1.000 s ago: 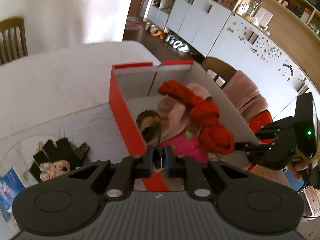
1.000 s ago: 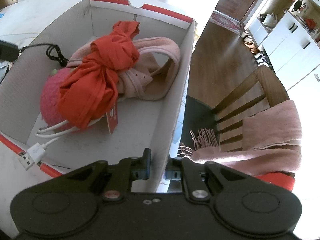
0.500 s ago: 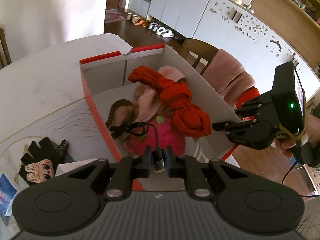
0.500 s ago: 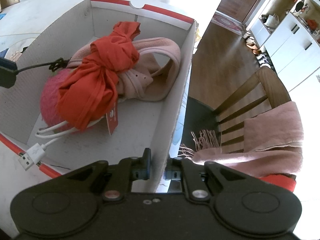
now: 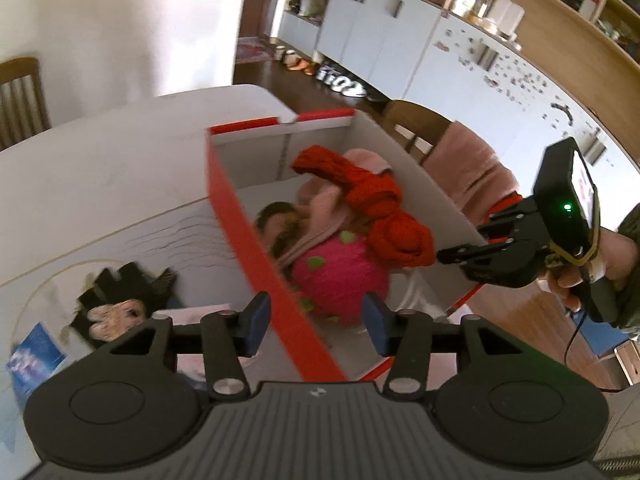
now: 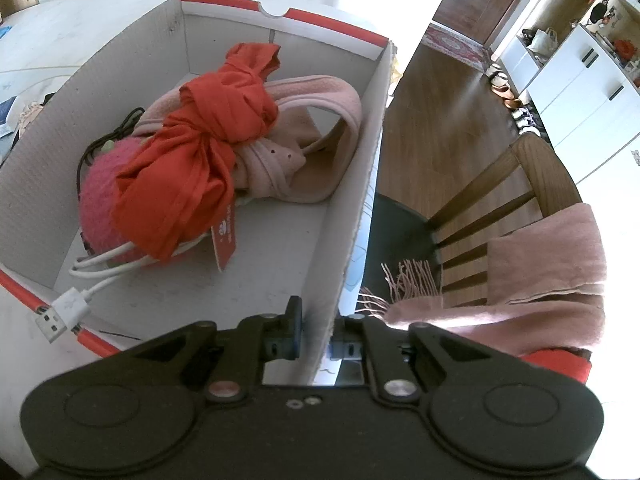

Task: Organize objects
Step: 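Move the left gripper back to the pile over the blue tissue pack, then close the left gripper on the blue tissue pack, then carry the blue tissue pack with the left gripper into the box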

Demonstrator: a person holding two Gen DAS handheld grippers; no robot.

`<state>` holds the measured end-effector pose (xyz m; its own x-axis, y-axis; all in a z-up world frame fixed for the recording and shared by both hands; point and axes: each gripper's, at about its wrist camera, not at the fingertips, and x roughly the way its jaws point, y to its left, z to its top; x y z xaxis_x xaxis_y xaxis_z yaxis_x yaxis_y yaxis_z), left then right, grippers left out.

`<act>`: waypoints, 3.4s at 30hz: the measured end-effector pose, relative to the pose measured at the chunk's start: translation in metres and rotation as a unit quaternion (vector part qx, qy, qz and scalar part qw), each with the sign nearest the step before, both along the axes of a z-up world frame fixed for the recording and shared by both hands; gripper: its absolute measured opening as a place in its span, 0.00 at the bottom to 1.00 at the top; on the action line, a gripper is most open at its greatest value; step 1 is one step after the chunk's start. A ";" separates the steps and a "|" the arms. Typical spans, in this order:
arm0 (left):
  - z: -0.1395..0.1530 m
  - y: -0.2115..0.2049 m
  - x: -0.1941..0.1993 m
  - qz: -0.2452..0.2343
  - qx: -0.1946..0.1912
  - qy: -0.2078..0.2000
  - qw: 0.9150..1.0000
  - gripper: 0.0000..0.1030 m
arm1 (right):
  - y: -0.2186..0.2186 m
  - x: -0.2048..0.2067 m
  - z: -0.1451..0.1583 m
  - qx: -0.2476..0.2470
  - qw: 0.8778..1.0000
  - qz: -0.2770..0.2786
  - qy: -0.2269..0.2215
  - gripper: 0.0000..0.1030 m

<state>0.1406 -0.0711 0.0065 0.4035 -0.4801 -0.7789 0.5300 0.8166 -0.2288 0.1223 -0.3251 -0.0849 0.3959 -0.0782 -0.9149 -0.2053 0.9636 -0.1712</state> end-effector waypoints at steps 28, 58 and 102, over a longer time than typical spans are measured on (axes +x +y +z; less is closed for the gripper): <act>-0.077 0.182 0.054 0.082 0.127 -0.015 0.988 0.93 | 0.009 0.009 -0.006 -0.037 0.999 -0.032 0.023 0.13; -0.110 0.186 0.069 0.107 0.114 0.000 0.988 0.61 | 0.021 0.010 -0.008 -0.052 0.997 -0.048 0.029 0.14; 0.019 -0.048 0.042 0.032 0.043 -0.139 0.989 0.52 | -0.004 -0.003 0.013 0.022 1.000 0.019 0.009 0.07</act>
